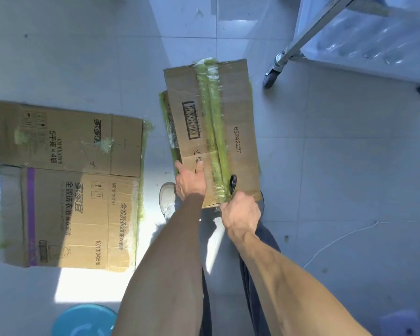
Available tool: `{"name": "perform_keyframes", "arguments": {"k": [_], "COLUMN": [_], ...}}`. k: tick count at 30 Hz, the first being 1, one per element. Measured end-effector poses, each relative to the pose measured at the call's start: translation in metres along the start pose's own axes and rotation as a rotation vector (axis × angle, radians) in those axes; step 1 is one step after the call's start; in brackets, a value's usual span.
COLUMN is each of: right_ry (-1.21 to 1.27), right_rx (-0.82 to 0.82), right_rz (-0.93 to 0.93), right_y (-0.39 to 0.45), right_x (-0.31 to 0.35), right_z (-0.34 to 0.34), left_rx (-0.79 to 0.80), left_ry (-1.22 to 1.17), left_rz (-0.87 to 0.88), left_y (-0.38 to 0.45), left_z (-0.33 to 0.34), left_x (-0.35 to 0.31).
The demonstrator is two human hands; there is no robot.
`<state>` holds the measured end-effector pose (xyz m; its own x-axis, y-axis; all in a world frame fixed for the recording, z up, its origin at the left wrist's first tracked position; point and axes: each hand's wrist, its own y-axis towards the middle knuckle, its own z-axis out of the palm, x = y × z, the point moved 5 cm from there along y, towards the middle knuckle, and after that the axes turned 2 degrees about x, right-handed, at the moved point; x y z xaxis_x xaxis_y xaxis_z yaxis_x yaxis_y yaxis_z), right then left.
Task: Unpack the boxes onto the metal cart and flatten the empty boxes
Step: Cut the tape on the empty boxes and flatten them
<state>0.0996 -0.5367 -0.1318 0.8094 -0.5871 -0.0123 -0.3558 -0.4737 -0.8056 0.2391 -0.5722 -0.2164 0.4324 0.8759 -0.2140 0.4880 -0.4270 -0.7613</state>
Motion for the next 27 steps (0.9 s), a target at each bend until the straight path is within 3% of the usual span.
{"name": "perform_keyframes", "arguments": {"k": [4,11,15,17,18,20,22,25,27], "right_ry": [0.294,0.400,0.547,0.640,0.684,0.761,0.863,1.041,1.121], "right_rx": [-0.053,-0.078,-0.257,-0.270,-0.264,-0.272,-0.316,-0.283,-0.214], "right_rz": [0.148,0.338,0.272,0.244,0.249,0.275,0.314,0.395,0.420], "right_y": [-0.006,-0.010,-0.007,-0.007,-0.007,-0.006,0.000,0.013,0.017], "right_x": [0.001,-0.012,-0.010,-0.005,-0.002,0.002,0.006,0.013,0.017], "right_z": [-0.007,-0.042,-0.074,-0.081,-0.083,-0.088,-0.089,-0.081,-0.077], "left_rx": [-0.066,-0.055,-0.029,0.010,0.075,0.454,0.772,0.915,0.884], "left_ry": [0.015,0.086,0.146,0.145,0.084,-0.169,-0.241,-0.273,-0.371], "left_rz": [-0.006,-0.110,-0.090,-0.094,-0.109,-0.241,-0.293,-0.260,-0.242], "left_y": [-0.010,-0.018,-0.032,-0.038,-0.039,-0.051,-0.068,-0.077,-0.074], "left_z": [-0.007,-0.040,-0.050,-0.048,-0.045,-0.026,-0.017,-0.014,-0.014], "left_x": [-0.023,-0.032,-0.035,-0.037,-0.035,-0.031,-0.032,-0.039,-0.043]}}
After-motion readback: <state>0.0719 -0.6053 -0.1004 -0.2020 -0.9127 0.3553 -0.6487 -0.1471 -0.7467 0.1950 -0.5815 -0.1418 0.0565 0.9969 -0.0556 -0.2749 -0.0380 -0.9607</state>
